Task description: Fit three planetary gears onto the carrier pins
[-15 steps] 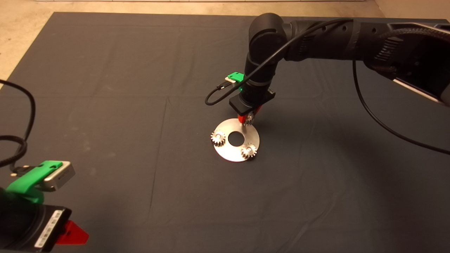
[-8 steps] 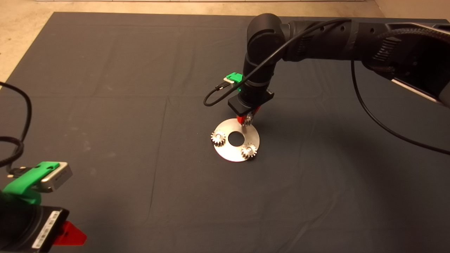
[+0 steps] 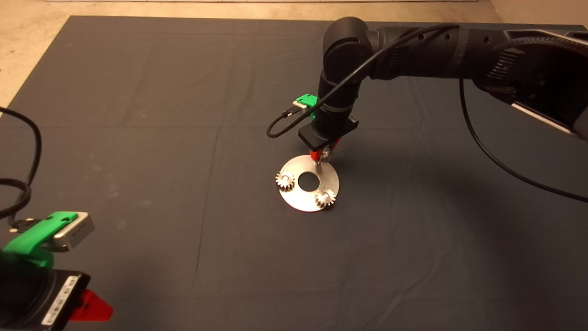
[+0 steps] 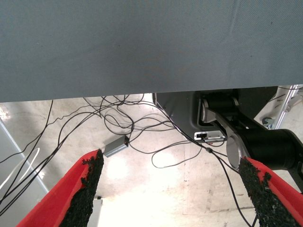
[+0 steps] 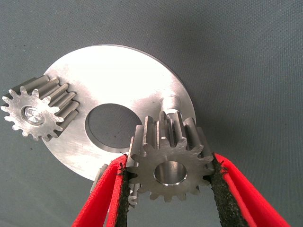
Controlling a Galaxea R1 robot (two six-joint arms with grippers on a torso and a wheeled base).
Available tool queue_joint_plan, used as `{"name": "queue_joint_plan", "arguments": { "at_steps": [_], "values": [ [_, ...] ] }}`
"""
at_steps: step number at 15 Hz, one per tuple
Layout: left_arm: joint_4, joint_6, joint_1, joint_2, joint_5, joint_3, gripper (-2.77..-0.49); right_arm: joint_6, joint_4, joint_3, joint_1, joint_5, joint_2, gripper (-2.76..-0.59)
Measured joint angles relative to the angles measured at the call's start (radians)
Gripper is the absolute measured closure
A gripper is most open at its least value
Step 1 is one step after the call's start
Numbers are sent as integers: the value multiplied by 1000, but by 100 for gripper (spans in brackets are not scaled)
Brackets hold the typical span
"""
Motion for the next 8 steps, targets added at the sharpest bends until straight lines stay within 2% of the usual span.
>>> {"name": "queue_joint_plan", "arguments": {
  "at_steps": [3, 8],
  "values": [
    [0, 0, 0, -2, 0, 0, -204, 0, -1, -1, -3, 0, 0, -107],
    [0, 0, 0, -3, 0, 0, -204, -1, -1, -8, -36, -1, -1, -107]
  ]
}}
